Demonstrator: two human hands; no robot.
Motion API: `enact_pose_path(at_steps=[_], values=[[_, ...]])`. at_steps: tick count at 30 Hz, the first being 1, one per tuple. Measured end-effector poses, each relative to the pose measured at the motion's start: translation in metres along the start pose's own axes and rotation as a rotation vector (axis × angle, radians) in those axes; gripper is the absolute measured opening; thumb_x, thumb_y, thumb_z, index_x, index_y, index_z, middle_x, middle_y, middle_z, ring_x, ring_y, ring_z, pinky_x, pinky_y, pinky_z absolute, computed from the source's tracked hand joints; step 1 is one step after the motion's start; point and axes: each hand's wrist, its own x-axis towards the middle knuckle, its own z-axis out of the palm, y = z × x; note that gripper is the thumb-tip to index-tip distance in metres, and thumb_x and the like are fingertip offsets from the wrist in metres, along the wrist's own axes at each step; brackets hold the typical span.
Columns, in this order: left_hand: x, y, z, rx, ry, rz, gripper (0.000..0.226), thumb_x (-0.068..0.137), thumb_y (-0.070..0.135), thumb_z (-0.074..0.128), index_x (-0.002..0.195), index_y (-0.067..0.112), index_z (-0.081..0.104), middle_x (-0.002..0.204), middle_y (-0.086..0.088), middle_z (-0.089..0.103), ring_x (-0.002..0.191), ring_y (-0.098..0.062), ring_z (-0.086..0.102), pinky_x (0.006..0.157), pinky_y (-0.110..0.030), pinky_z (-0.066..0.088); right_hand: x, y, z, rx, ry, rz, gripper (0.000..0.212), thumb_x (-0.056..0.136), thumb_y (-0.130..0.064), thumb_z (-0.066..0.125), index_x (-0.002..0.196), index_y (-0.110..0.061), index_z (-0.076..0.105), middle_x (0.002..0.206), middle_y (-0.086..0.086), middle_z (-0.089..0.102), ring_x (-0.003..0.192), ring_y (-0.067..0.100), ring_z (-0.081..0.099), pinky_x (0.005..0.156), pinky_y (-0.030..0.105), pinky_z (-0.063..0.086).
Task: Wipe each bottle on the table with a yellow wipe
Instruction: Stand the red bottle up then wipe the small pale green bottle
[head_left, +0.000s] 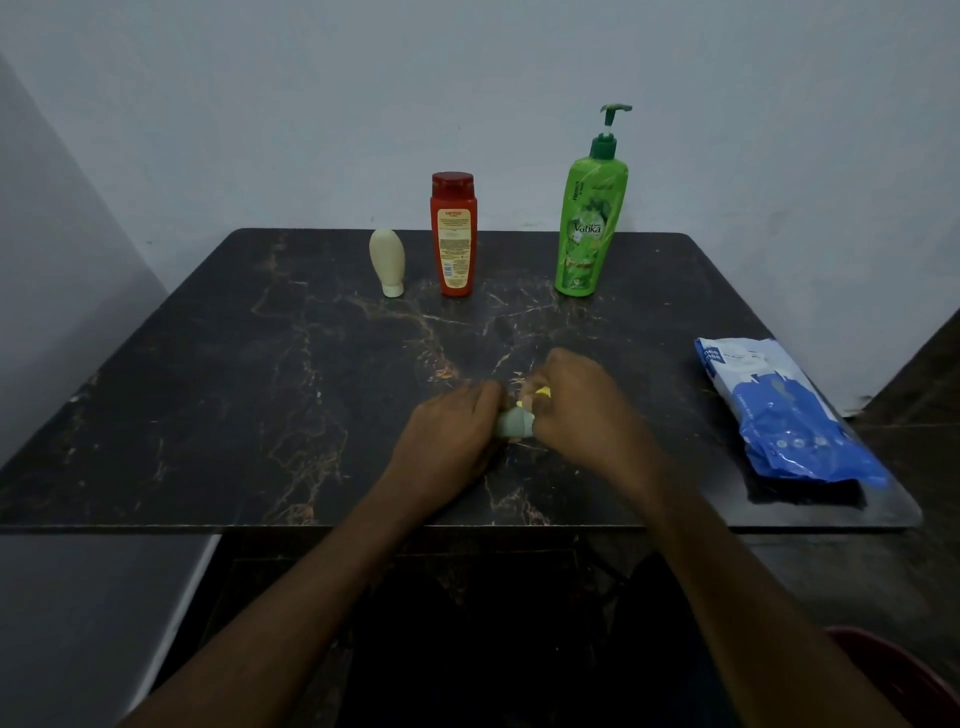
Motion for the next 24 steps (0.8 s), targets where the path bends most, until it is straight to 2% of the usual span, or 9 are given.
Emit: enact_pose_path(at_steps=[2, 4, 7, 10, 12, 15, 20, 24], values=[[-0.001, 0.001, 0.000, 0.022, 0.006, 0.010, 0.030, 0.082, 0.025, 0.079, 0.099, 0.014, 0.058, 0.082, -0.004, 0.064, 0.065, -0.023, 0.058, 0.050, -0.031, 0.037, 0.014, 0.002, -0.010, 0.066, -0.121, 0.042, 0.011, 0.085, -0.011, 0.063, 0.082, -0.014, 0.074, 0.086, 0.000, 0.067, 0.086, 0.017, 0.064, 0.066, 0.029, 0.050], [-0.002, 0.001, 0.000, 0.015, 0.006, 0.018, 0.032, 0.081, 0.023, 0.079, 0.100, 0.013, 0.056, 0.082, -0.006, 0.064, 0.064, -0.024, 0.059, 0.048, -0.031, 0.038, 0.026, 0.006, -0.019, 0.083, -0.229, 0.008, 0.014, 0.086, -0.011, 0.063, 0.083, -0.006, 0.076, 0.088, 0.011, 0.074, 0.081, 0.020, 0.067, 0.069, 0.031, 0.053], [-0.003, 0.000, 0.001, -0.066, 0.003, 0.015, 0.037, 0.084, 0.024, 0.079, 0.105, 0.016, 0.050, 0.086, -0.006, 0.066, 0.065, -0.023, 0.062, 0.050, -0.032, 0.046, 0.036, 0.016, -0.026, 0.191, -0.387, -0.008, 0.017, 0.091, -0.008, 0.062, 0.089, -0.001, 0.077, 0.088, 0.020, 0.073, 0.060, 0.009, 0.058, 0.058, 0.015, 0.045], [-0.004, -0.001, -0.002, -0.172, -0.001, -0.006, 0.034, 0.090, 0.035, 0.073, 0.107, 0.017, 0.050, 0.088, -0.003, 0.068, 0.067, -0.016, 0.061, 0.055, -0.025, 0.042, 0.039, 0.036, -0.022, 0.661, -0.457, 0.140, 0.019, 0.091, 0.001, 0.058, 0.089, -0.003, 0.077, 0.091, 0.021, 0.073, 0.070, 0.013, 0.060, 0.060, 0.022, 0.046], [-0.004, 0.002, -0.005, -0.252, -0.010, -0.043, 0.037, 0.090, 0.043, 0.070, 0.107, 0.015, 0.052, 0.089, -0.003, 0.069, 0.068, -0.016, 0.063, 0.056, -0.025, 0.044, 0.034, 0.045, -0.016, 0.965, -0.479, 0.201, 0.019, 0.090, 0.007, 0.055, 0.094, 0.001, 0.073, 0.093, 0.018, 0.072, 0.077, 0.016, 0.064, 0.061, 0.023, 0.051], [-0.003, 0.004, -0.008, -0.382, -0.029, -0.121, 0.043, 0.088, 0.053, 0.066, 0.106, 0.018, 0.050, 0.090, 0.001, 0.068, 0.071, -0.013, 0.064, 0.057, -0.025, 0.048, 0.023, 0.050, -0.002, 1.324, -0.505, 0.212, 0.019, 0.086, 0.000, 0.057, 0.102, 0.004, 0.067, 0.097, 0.017, 0.070, 0.083, 0.020, 0.066, 0.063, 0.024, 0.055], [-0.002, 0.001, -0.008, -0.541, -0.037, -0.207, 0.042, 0.087, 0.053, 0.067, 0.102, 0.021, 0.045, 0.082, 0.004, 0.063, 0.068, -0.008, 0.061, 0.055, -0.026, 0.047, 0.008, 0.042, 0.026, 1.669, -0.401, 0.283, 0.023, 0.092, 0.010, 0.046, 0.108, 0.008, 0.063, 0.104, 0.022, 0.069, 0.089, 0.027, 0.070, 0.066, 0.029, 0.059], [0.000, 0.000, -0.005, -0.568, -0.082, -0.199, 0.037, 0.092, 0.041, 0.070, 0.104, 0.019, 0.044, 0.083, 0.003, 0.061, 0.070, -0.010, 0.060, 0.056, -0.027, 0.048, -0.005, 0.031, 0.037, 1.607, -0.144, 0.316, 0.025, 0.096, 0.009, 0.045, 0.110, 0.009, 0.065, 0.110, 0.026, 0.069, 0.094, 0.030, 0.070, 0.071, 0.030, 0.060]])
